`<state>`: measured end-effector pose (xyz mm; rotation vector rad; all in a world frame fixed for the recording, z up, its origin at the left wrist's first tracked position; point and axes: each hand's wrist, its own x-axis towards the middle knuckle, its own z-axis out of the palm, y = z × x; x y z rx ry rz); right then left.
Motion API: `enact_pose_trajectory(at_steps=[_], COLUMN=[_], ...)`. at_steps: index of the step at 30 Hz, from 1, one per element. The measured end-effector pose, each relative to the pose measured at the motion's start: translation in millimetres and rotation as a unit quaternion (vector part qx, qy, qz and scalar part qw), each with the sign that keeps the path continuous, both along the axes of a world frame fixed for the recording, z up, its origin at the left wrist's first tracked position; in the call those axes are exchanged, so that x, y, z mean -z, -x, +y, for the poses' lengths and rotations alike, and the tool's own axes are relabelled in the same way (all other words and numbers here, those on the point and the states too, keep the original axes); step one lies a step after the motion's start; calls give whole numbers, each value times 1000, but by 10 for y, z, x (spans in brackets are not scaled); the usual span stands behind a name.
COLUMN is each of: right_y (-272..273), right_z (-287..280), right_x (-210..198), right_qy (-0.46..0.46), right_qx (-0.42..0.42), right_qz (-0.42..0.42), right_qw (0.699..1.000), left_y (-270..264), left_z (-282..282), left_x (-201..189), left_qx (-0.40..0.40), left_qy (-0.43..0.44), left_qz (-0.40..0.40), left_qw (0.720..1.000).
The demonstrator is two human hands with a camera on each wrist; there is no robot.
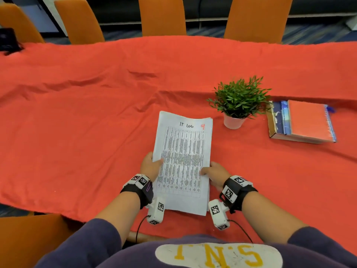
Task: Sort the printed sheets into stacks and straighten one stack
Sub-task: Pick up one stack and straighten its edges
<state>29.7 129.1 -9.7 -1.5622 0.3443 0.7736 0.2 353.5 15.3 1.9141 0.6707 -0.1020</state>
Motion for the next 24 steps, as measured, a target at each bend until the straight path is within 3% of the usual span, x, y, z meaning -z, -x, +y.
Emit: enact_pose_trajectory(at_steps=[5, 12, 17, 24], right_y=[-109, -131, -187, -117], right_z=[-1070, -2476, -3046, -3361], right_x=[-332, -573, -648, -692], right_qy=[-34, 41, 59, 19], right_qx=[25, 124, 151, 124], right_qz=[-59, -129, -214, -259], right_qw=[997, 983, 963, 958], left_y=[-152, -289, -298, -210], left_z=[-985, -2411, -3066, -3359], left_x=[-320, -460, -525, -538], left_qx=[40, 109, 112, 50], left_qy=[85, 124, 125, 180], left_qz=[-92, -129, -188, -234], left_qw=[991, 978, 968, 954])
